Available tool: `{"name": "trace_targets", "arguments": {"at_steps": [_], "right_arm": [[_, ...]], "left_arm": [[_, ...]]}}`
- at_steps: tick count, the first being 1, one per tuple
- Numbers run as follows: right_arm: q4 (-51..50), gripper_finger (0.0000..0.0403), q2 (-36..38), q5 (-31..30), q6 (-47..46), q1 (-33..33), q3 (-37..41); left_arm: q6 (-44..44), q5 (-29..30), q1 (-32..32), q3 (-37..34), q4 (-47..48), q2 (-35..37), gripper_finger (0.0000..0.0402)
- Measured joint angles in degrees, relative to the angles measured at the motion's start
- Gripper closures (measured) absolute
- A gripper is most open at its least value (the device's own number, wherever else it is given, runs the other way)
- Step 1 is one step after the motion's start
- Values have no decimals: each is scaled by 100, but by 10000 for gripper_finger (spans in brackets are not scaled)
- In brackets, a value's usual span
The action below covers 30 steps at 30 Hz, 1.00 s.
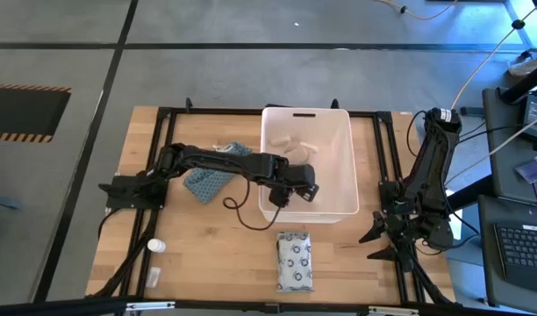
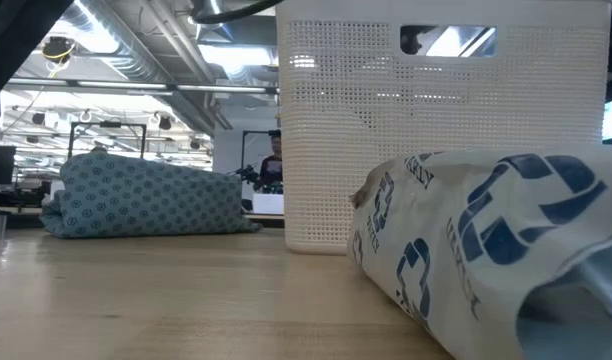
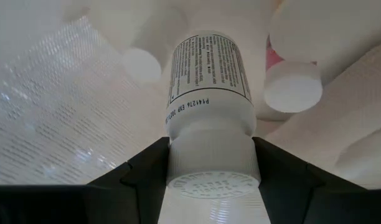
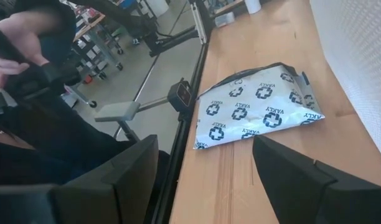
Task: Pick & place medical supplies in basket/bin
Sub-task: Put the white and green medicine bottle into the white bin
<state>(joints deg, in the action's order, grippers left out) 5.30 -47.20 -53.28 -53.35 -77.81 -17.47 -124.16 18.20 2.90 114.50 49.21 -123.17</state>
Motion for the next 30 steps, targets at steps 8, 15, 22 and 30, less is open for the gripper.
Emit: {"name": "trace_targets", "arguments": {"at_steps": [8, 15, 22, 30], "right_arm": [[-2, 139, 0, 0, 271, 0, 0], [-2, 139, 0, -1, 267, -1, 0], [9, 139, 4, -2, 262, -1, 0], [14, 139, 4, -2, 248, -1, 0]], "left_arm": [[-311, 307, -33, 15, -30, -133, 193], [-306, 625, -59, 9, -74, -425, 193], [-190, 837, -59, -2, -162, -684, 193], [-62, 1103, -53, -4, -262, -846, 183]]}}
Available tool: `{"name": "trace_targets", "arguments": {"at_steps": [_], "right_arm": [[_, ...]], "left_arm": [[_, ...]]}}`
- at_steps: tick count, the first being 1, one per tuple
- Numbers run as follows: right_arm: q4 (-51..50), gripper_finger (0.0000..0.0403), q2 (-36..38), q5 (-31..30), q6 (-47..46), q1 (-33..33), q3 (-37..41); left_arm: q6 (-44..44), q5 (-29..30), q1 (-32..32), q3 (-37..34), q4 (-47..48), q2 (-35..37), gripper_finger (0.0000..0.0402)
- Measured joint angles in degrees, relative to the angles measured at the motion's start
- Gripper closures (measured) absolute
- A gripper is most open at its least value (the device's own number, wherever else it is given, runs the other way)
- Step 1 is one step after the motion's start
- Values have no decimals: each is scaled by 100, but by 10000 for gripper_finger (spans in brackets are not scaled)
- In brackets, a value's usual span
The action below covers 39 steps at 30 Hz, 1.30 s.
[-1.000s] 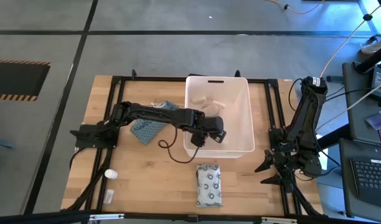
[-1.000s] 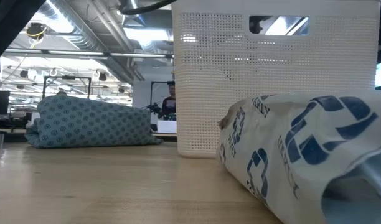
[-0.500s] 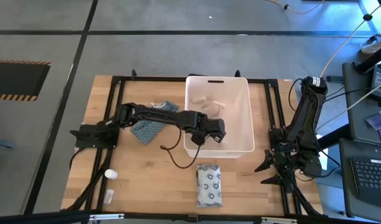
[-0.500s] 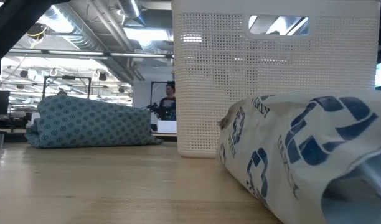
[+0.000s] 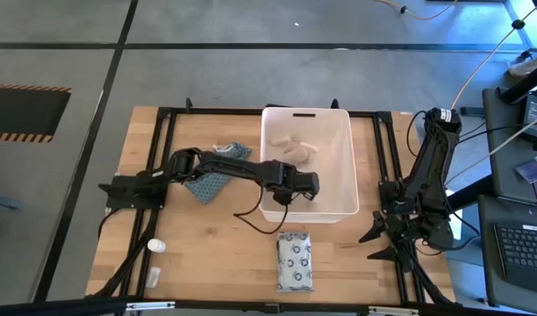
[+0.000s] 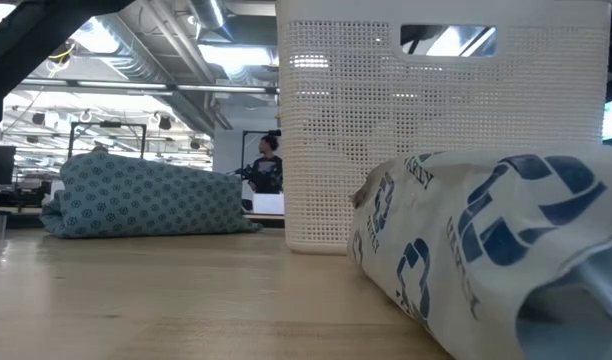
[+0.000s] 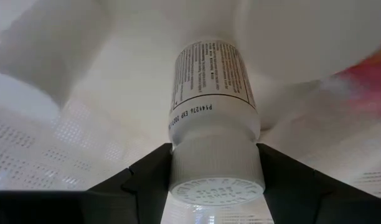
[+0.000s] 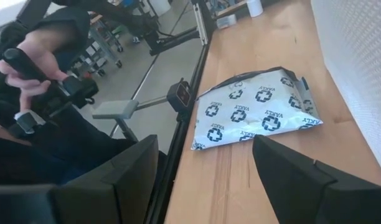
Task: Pick & place medical supplies in basket/bin
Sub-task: Put the white and green medicine bottle into the white bin, then put the white pill bottle into the white bin
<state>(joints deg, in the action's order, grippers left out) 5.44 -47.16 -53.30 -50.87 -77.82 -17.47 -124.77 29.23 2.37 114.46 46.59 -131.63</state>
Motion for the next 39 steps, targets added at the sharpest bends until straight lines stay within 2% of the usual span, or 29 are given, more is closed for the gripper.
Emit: {"name": "trace_targets", "arguments": {"at_steps": [7, 15, 23, 31, 36, 39], "right_arm": [[-5, 139, -2, 2, 2, 0, 0], [-10, 139, -4, 2, -2, 0, 0], [-8, 139, -4, 3, 7, 1, 0], [1, 139, -4, 3, -2, 0, 0], [3, 139, -4, 3, -4, 2, 0], [8, 139, -4, 4, -11, 0, 0]], "left_arm": [[-10, 36, 43, 0, -53, 0, 168], [165, 429, 175, 0, -260, 37, 167], [1292, 428, 180, 2, -1208, 89, 167], [580, 402, 221, 4, -1246, 282, 167], [573, 422, 221, 3, -1161, 478, 167], [689, 243, 219, 4, -1166, 673, 167]]}}
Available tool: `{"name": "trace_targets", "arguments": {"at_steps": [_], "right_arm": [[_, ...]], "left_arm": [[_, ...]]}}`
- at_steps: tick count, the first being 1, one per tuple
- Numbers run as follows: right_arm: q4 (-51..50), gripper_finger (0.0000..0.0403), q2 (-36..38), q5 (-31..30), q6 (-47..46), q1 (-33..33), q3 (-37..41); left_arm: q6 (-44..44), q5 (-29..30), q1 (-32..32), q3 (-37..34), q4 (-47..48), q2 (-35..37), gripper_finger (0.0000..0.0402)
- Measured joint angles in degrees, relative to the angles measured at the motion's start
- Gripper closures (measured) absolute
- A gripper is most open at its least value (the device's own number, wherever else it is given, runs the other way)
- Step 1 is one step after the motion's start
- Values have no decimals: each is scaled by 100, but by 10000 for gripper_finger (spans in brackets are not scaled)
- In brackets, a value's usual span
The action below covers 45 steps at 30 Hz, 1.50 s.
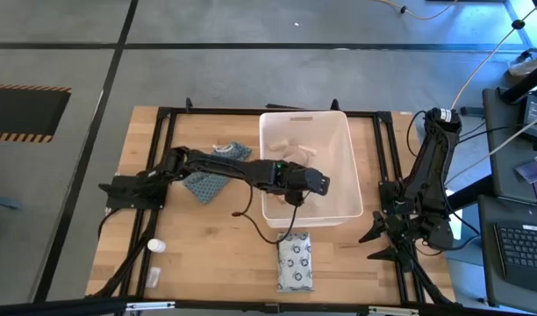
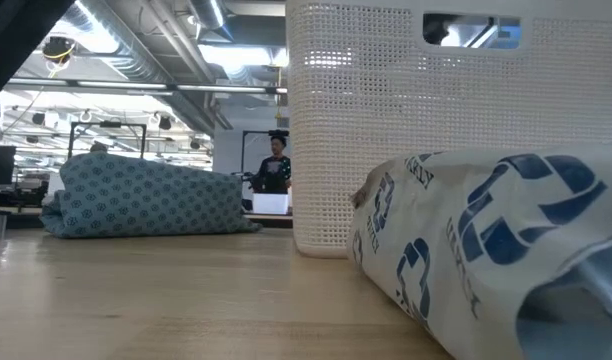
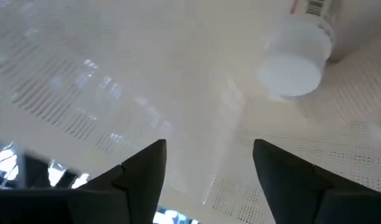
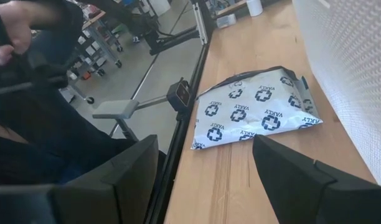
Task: Pick & place medical supplies in basket/bin
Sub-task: Put the white pill bottle into the white bin
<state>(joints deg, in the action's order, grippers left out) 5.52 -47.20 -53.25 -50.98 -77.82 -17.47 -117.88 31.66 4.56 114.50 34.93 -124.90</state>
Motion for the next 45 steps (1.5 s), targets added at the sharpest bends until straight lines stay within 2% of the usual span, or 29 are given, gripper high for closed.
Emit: {"name": "trace_targets", "arguments": {"at_steps": [4, 10, 13, 16, 19, 23, 25, 27, 30, 32, 35, 40, 45], "right_arm": [[26, 139, 0, 0, 2, 0, 0], [22, 139, 0, 0, 2, 0, 0], [22, 139, 0, 0, 2, 2, 0], [30, 139, 0, 0, 2, 0, 0], [35, 139, 0, 0, 2, 0, 0], [37, 139, 0, 0, 2, 1, 0], [39, 139, 0, 0, 4, 2, 0], [37, 139, 0, 0, 13, 0, 0], [23, 139, 0, 0, 23, 2, 0], [23, 139, 0, -2, 39, 2, 0], [17, 139, 0, -2, 48, 2, 0], [-24, 139, -2, -1, 48, 2, 0], [-27, 139, -2, -2, 191, 2, 0]], "left_arm": [[571, -289, 11, -2, 13, 372, 167], [3110, -450, -21, 0, 112, 1299, 167], [4905, -276, -70, 0, 236, 1824, 167], [7503, -190, -129, 0, 478, 2385, 167], [9457, -630, -235, 7, 1277, 2949, 167], [11098, -1532, -339, 7, 2737, 3452, 167], [11820, -1655, -263, 6, 3390, 3564, 167], [12510, -1515, -93, 4, 4077, 3603, 167], [13273, -1311, 194, -22, 5114, 3593, 167], [13718, -1113, 456, -268, 5336, 3604, 167], [13830, -909, 908, -883, 5291, 3650, 167], [14051, -955, 1618, -2069, 4838, 3899, 167], [14806, -839, 2144, -3050, 4759, 4030, 167]]}}
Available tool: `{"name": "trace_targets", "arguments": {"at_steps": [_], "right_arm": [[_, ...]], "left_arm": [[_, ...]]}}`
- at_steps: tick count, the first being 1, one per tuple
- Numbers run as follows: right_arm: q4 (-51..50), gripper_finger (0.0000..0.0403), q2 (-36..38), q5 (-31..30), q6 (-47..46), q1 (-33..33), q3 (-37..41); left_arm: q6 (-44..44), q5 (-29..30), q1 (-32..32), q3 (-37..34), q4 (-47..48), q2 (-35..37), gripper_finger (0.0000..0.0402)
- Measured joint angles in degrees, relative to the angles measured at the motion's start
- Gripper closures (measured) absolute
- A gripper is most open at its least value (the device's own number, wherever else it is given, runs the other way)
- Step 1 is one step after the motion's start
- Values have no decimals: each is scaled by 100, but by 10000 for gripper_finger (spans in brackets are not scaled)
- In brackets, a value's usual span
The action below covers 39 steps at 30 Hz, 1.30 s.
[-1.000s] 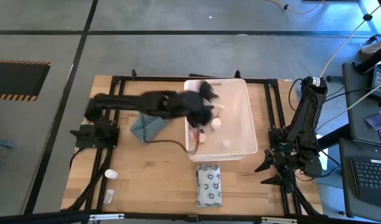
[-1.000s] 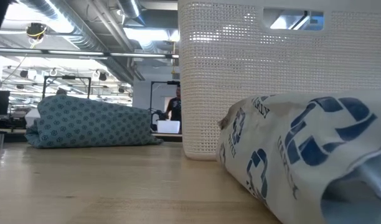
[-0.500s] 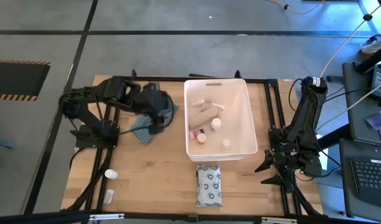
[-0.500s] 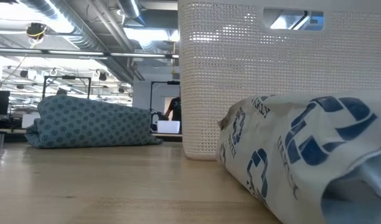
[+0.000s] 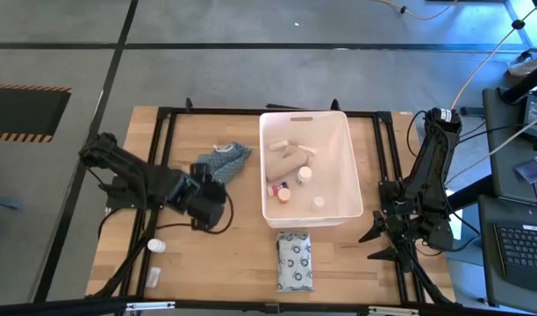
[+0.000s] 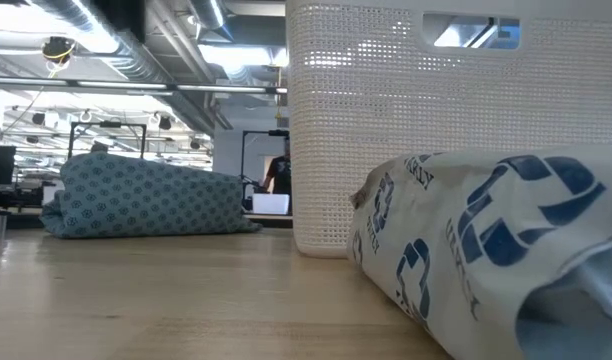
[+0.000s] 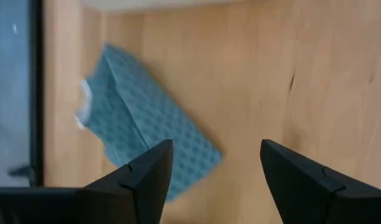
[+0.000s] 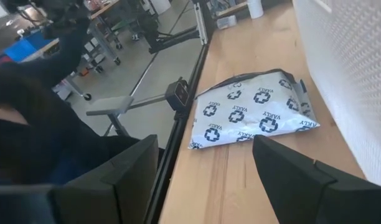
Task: Pick & place medical supplies in basket/bin
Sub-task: Put the white pill bottle into the white bin
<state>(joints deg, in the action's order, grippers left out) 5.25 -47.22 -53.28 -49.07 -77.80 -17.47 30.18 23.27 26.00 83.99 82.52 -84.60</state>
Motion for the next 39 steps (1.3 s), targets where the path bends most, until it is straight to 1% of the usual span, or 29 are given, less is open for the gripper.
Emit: {"name": "trace_targets", "arguments": {"at_steps": [2, 3, 6, 8, 10, 13, 14, 18, 21, 27, 31, 34, 39], "right_arm": [[-1, 139, 0, 2, 152, 0, 0], [-2, 139, 0, 2, 215, 0, 0], [0, 139, 0, 1, 459, 0, 0], [-1, 139, 9, 1, 590, -2, 0], [1, 139, 9, 2, 553, -1, 0], [1, 139, 9, -2, 302, 0, 0], [1, 139, 9, -22, 307, -2, 0], [-43, 139, 3, -63, 537, 0, 0], [-43, 139, 2, -66, 843, 0, 0], [-45, 139, 2, -107, 1042, -2, 0], [-45, 139, 2, -109, 1042, 0, 0], [-45, 139, 2, -108, 1057, 0, 0], [-45, 139, 2, -109, 1130, 0, 0]], "left_arm": [[311, -135, 174, -320, -2, -14, 167], [332, -231, 244, -446, 5, -15, 167], [123, -546, 391, -794, 17, -15, 167], [557, -576, 529, -1015, -9, -11, 167], [866, -766, 664, -1265, 14, -12, 167], [638, -1341, 949, -1537, -61, -9, 167], [560, -1440, 1059, -1615, -124, -9, 167], [552, -1399, 1424, -1776, -682, 183, 167], [859, -1432, 1651, -1815, -918, 434, 167], [1894, -1414, 2133, -1817, -735, 865, 167], [2184, -1056, 2546, -1815, -765, 984, 167], [2627, -988, 2821, -1839, -614, 988, 167], [3392, -1073, 3272, -2296, -701, 993, 167]]}}
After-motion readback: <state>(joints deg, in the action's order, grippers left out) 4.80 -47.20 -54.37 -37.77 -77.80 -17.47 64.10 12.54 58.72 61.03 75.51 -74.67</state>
